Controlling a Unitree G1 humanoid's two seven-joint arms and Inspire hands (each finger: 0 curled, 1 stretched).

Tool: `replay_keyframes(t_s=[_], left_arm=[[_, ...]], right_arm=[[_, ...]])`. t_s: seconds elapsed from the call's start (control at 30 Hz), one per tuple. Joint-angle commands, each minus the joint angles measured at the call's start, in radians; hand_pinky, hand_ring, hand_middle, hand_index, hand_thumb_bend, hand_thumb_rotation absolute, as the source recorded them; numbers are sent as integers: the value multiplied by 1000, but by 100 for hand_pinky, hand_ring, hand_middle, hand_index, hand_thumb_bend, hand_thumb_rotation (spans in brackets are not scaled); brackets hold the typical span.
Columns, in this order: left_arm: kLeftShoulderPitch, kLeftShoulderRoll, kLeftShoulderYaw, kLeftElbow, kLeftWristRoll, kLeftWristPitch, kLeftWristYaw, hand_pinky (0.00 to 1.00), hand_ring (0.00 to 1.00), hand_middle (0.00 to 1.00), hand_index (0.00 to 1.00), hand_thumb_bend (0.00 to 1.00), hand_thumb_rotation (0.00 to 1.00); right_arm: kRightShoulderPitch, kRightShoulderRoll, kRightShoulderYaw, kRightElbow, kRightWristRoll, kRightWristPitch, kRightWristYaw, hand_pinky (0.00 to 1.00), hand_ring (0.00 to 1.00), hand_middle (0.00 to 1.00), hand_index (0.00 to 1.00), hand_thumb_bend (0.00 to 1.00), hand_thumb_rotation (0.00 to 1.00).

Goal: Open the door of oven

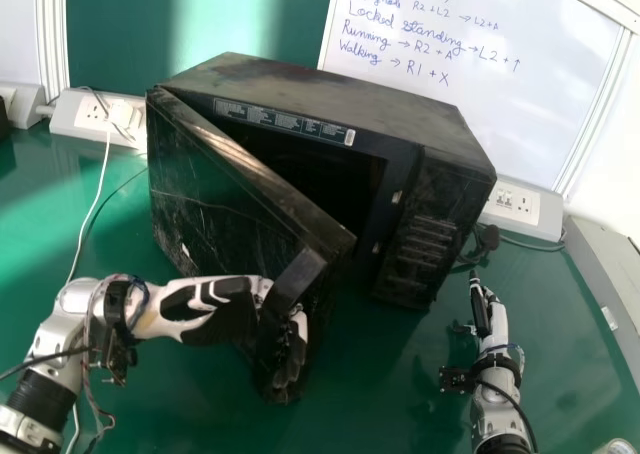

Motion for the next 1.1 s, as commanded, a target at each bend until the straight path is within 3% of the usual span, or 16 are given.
replay_keyframes(t_s=[0.0, 0.1, 0.2, 0.23, 0.33, 0.37, 0.4, 0.47, 0.57, 0.63, 0.73, 0.87, 0.97, 1.0, 1.03, 1.07], left_arm=[[-30, -7, 14, -21, -50, -14, -41, 36, 43, 49, 52, 47, 0], [-38, -4, 27, -2, -68, -18, -69, 36, 43, 48, 52, 47, 0], [-26, 31, 26, -36, -99, 139, -51, 37, 44, 49, 51, 47, 0], [-21, 33, 31, -45, -102, 137, -56, 37, 44, 49, 51, 47, 0], [-17, 8, 75, -34, -115, 36, -80, 37, 44, 49, 51, 47, 0], [-21, -11, 99, -15, -122, -43, -99, 18, 42, 47, 50, 49, 0], [-29, -18, 118, 9, -134, -82, -125, 12, 26, 45, 50, 50, 0], [-45, 11, 134, 51, -160, 5, -155, 6, 13, 42, 49, 51, 0], [-18, 40, 168, 21, -243, 279, -105, 6, 12, 40, 49, 51, 0], [18, 45, 196, -31, -269, 353, -74, 9, 14, 39, 49, 51, 0], [57, 19, 241, -78, -256, 275, -56, 6, 10, 39, 49, 51, 0], [60, 2, 263, -79, -286, 338, -40, 6, 12, 39, 48, 51, 0], [54, 8, 271, -63, -261, 254, -101, 11, 17, 39, 50, 51, 0], [56, -10, 287, -58, -258, 189, -109, 10, 16, 39, 50, 51, 0], [58, -10, 293, -53, -264, 188, -117, 10, 15, 39, 50, 51, 0], [55, 10, 285, -45, -281, 277, -119, 9, 14, 39, 50, 51, 0]], right_arm=[[20, 8, 5, 21, -6, 23, 7, 82, 89, 92, 94, 76, 100], [20, 8, 2, 21, -2, 19, 13, 83, 90, 93, 95, 76, 100], [21, 6, 10, 20, -10, 15, 7, 82, 89, 92, 94, 77, 100], [21, 6, 12, 20, -13, 15, 3, 81, 89, 92, 94, 78, 100], [20, 7, 5, 21, -4, 18, 8, 79, 88, 91, 93, 77, 100], [18, 8, 3, 21, -1, 22, 9, 81, 89, 92, 94, 77, 100], [18, 9, 1, 22, 1, 23, 9, 80, 89, 92, 93, 76, 100], [19, 9, 4, 22, -3, 20, 7, 80, 89, 92, 93, 75, 100], [18, 6, 7, 22, -7, 18, 6, 80, 88, 92, 93, 77, 100], [17, 6, 4, 22, -4, 20, 9, 79, 88, 92, 94, 80, 100], [16, 7, -6, 22, 6, 17, 15, 81, 89, 92, 94, 77, 100], [16, 6, -13, 22, 10, 16, 20, 81, 89, 93, 94, 76, 100], [17, 6, -13, 21, 8, 13, 21, 82, 90, 92, 94, 77, 100], [16, 7, -13, 21, 9, 13, 21, 82, 90, 92, 93, 77, 100], [16, 7, -13, 21, 9, 12, 21, 82, 90, 93, 94, 75, 100], [16, 8, -14, 21, 8, 11, 19, 81, 90, 93, 94, 74, 100]])
